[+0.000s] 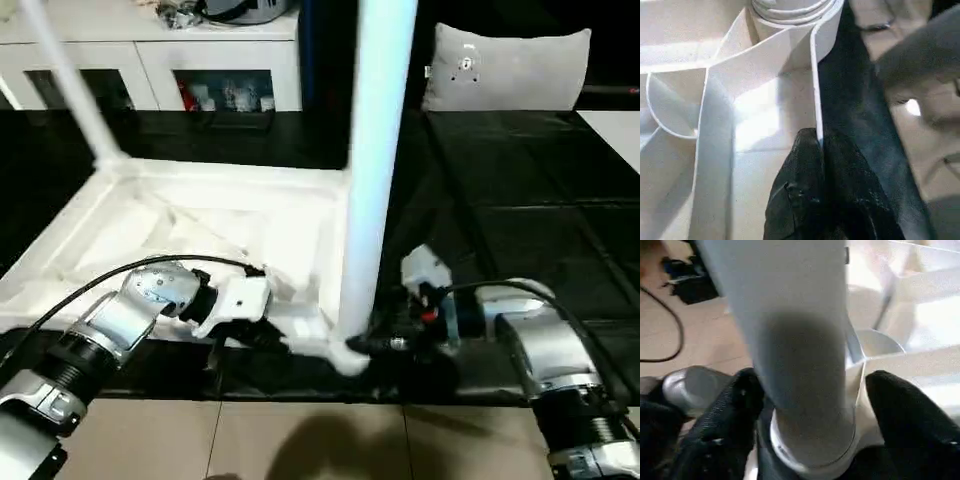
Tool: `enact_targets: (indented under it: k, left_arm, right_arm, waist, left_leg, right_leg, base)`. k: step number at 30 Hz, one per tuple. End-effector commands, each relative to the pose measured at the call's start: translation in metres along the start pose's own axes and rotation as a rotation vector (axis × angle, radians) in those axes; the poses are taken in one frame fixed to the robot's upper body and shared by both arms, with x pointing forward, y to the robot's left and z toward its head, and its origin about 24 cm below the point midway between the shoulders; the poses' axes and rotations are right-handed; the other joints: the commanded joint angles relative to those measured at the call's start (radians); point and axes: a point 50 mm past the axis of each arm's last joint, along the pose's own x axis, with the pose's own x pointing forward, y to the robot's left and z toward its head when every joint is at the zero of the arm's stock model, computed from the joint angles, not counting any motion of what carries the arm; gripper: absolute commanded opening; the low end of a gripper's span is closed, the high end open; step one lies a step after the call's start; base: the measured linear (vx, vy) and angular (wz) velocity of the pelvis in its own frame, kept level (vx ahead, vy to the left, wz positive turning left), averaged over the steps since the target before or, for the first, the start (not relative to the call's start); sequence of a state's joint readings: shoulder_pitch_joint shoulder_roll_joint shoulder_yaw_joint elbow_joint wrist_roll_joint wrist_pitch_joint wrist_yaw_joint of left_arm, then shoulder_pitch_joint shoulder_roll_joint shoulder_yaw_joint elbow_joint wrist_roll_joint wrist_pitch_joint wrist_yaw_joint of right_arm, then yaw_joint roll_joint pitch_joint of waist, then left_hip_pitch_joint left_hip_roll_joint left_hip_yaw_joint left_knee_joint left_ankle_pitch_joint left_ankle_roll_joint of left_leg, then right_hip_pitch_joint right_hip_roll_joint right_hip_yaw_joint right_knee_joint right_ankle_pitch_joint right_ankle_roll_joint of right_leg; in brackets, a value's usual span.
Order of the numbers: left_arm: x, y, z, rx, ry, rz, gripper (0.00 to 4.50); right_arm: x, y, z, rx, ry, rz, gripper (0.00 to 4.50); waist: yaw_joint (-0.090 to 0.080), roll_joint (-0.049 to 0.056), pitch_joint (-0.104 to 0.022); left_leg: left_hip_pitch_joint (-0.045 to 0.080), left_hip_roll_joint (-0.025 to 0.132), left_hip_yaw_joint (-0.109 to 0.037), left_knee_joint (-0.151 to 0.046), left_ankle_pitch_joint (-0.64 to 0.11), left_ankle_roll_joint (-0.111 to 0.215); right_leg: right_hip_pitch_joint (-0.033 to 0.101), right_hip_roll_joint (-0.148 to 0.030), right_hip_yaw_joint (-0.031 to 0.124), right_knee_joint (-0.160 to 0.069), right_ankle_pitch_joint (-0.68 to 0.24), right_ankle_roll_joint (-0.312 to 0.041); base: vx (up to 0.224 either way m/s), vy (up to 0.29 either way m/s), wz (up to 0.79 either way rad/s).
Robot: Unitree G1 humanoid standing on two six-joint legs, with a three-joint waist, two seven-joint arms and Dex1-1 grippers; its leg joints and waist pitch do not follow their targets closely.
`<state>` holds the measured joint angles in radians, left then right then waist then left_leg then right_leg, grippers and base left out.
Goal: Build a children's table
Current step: Rotate leg to tighten
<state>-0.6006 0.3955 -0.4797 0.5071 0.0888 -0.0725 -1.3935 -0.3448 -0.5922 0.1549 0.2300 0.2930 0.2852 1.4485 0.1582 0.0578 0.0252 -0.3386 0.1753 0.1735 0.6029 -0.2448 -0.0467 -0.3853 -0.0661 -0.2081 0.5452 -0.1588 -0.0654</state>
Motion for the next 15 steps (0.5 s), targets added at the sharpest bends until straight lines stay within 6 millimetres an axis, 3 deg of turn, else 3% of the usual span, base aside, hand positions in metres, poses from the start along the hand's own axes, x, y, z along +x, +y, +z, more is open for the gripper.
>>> enact_targets:
  k: [1, 12, 15]
  left_arm:
    - [0.0037, -0.0037, 0.0036, 0.061, 0.04, -0.103, 0.0]
    - [0.0015, -0.0045, 0.0007, 0.032, 0.025, -0.114, 0.0]
    - [-0.0009, -0.0016, -0.0035, -0.081, -0.018, -0.025, 0.0]
  right_arm:
    - [0.0034, 0.0015, 0.0042, -0.007, -0.006, 0.055, 3.09]
    - [0.0091, 0.007, -0.0001, 0.023, -0.015, 0.117, 2.15]
    - [0.0124, 0.0064, 0.0021, 0.058, -0.083, 0.047, 2.06]
  waist:
    - [-0.002, -0.019, -0.062]
    - [0.004, -0.02, -0.065]
    - [0.003, -0.02, -0.064]
  left_leg:
    - [-0.001, 0.083, -0.028, -0.057, 0.005, 0.121]
    - [-0.003, 0.08, -0.028, -0.057, 0.012, 0.109]
    - [-0.002, 0.084, -0.029, -0.058, 0.013, 0.103]
  right_leg:
    - [0.06, -0.118, 0.087, -0.061, -0.294, 0.029]
    - [0.063, -0.116, 0.086, -0.06, -0.29, 0.043]
    - [0.062, -0.117, 0.085, -0.062, -0.292, 0.044]
  base:
    - [0.0, 0.0, 0.0]
    - [0.0, 0.0, 0.0]
    - [0.0, 0.0, 0.0]
